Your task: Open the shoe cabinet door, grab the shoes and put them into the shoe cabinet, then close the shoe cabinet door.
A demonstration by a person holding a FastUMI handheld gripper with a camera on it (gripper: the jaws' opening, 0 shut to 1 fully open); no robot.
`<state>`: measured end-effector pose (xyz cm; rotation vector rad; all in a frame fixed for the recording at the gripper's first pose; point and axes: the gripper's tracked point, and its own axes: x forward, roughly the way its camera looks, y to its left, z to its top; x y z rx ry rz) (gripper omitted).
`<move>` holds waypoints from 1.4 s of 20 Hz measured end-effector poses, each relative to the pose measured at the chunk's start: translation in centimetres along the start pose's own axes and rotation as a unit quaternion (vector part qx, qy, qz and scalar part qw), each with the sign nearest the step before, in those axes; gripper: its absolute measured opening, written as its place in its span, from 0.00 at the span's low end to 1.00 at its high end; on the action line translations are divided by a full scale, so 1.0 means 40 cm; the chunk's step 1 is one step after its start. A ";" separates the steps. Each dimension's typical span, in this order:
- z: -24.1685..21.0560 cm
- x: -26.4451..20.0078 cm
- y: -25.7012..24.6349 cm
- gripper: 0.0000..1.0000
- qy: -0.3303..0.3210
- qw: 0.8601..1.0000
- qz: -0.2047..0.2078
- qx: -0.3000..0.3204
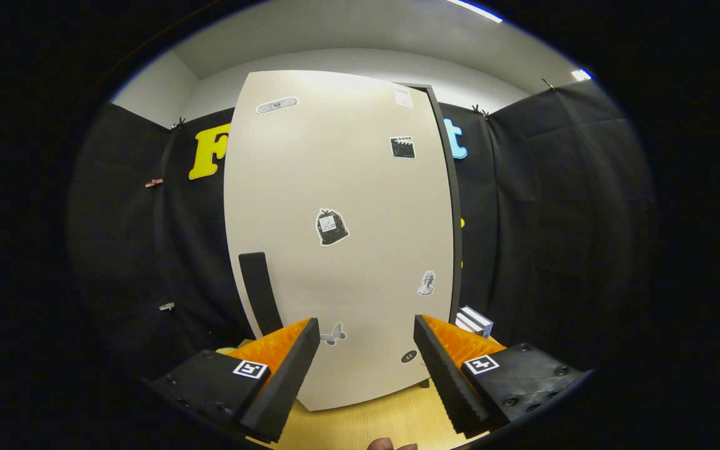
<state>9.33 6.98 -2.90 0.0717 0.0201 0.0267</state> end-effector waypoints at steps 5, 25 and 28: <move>-0.002 0.001 0.019 0.98 -0.002 1.000 0.010 -0.009; 0.008 -0.018 0.052 0.98 -0.009 1.000 0.028 -0.008; 0.010 -0.022 0.052 0.98 -0.009 1.000 0.028 -0.009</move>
